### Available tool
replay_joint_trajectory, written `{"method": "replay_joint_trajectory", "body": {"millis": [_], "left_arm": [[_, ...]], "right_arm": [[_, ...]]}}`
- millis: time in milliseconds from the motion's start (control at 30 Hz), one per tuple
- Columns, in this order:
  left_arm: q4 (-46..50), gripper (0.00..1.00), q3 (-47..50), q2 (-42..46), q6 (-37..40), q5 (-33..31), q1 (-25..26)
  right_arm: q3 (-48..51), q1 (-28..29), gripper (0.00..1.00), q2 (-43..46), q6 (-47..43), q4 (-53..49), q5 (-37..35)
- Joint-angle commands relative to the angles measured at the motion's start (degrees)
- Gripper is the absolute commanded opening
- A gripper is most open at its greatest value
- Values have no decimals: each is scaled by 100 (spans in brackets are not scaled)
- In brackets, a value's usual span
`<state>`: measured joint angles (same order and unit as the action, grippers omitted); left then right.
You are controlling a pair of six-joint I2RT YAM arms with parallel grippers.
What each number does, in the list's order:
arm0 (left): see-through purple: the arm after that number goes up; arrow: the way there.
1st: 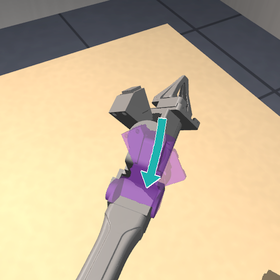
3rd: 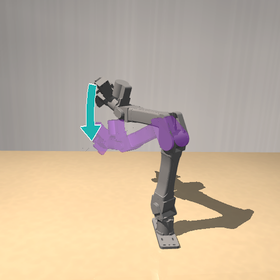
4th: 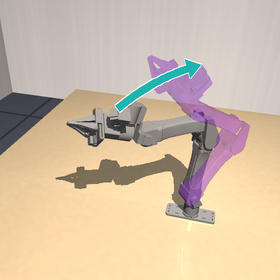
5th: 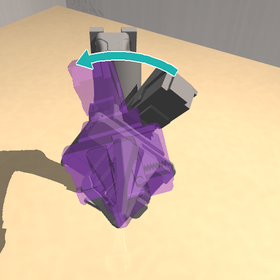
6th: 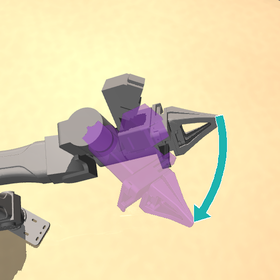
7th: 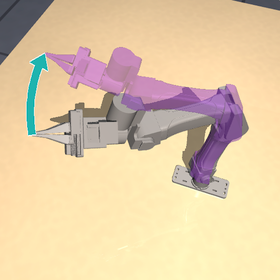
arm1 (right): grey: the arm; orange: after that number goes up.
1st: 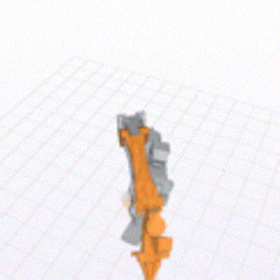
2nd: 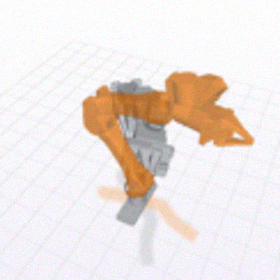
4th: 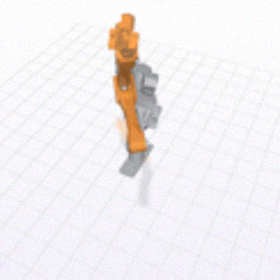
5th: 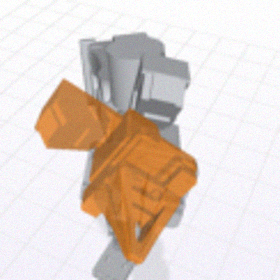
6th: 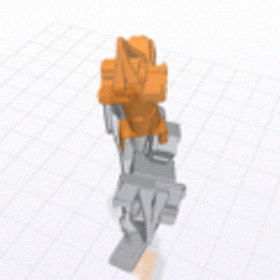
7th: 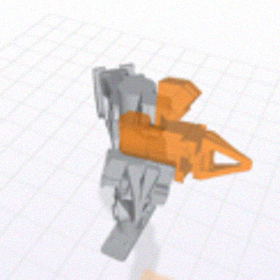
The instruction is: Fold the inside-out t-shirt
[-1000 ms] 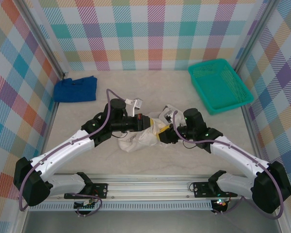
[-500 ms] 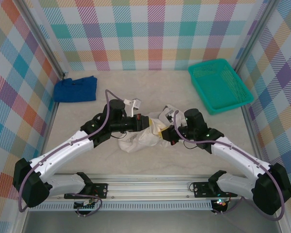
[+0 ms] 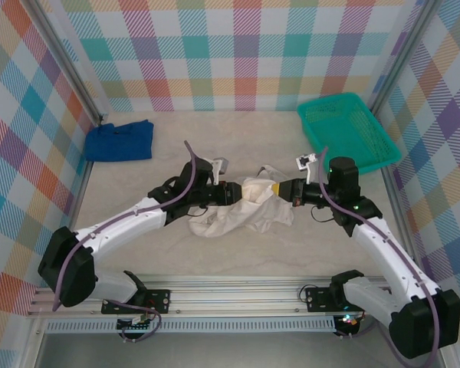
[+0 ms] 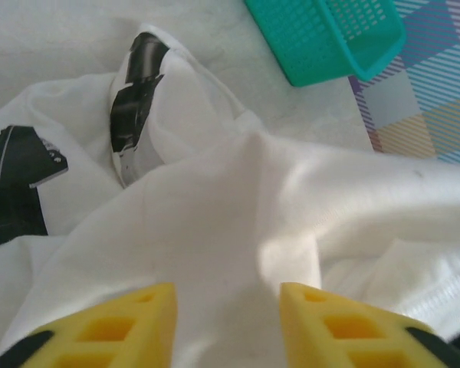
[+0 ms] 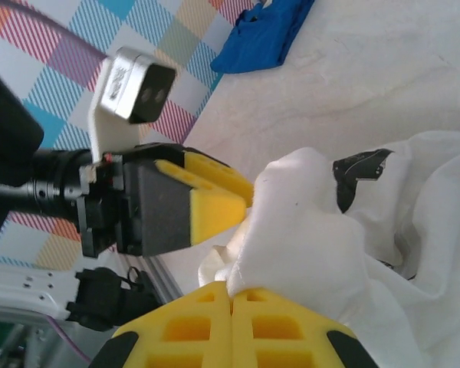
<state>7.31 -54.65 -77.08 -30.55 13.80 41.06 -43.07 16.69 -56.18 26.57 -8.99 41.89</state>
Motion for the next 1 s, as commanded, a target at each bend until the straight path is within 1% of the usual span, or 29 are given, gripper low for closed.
{"method": "replay_joint_trajectory", "body": {"millis": [0, 133, 333, 400, 467, 533, 633, 733, 833, 967], "left_arm": [[-155, 47, 263, 386, 311, 100, -55], [-195, 51, 400, 249, 364, 442, 59], [-170, 53, -113, -329, 496, 632, 253], [-9, 50, -251, -540, 594, 691, 346], [138, 46, -210, -650, 717, 737, 475], [155, 43, 114, -630, 808, 819, 616], [-45, 41, 698, -484, 903, 916, 875], [35, 41, 982, -363, 1174, 738, 1076], [288, 43, 985, -128, 1362, 449, 1080], [170, 46, 897, 260, 1353, 137, 1080]], "right_arm": [[113, -53, 0, -97, 571, 519, 476], [180, -51, 0, -157, 437, 670, 587], [405, -50, 0, -100, 349, 895, 745], [443, -52, 0, -17, 333, 897, 697], [387, -64, 0, 99, 274, 746, 499], [245, -140, 0, 172, 277, 471, 195], [202, -379, 0, 163, 600, 570, 197], [192, -456, 0, 106, 624, 609, 316], [265, -458, 0, 70, 544, 532, 344], [418, -462, 0, 115, 431, 508, 402]]}}
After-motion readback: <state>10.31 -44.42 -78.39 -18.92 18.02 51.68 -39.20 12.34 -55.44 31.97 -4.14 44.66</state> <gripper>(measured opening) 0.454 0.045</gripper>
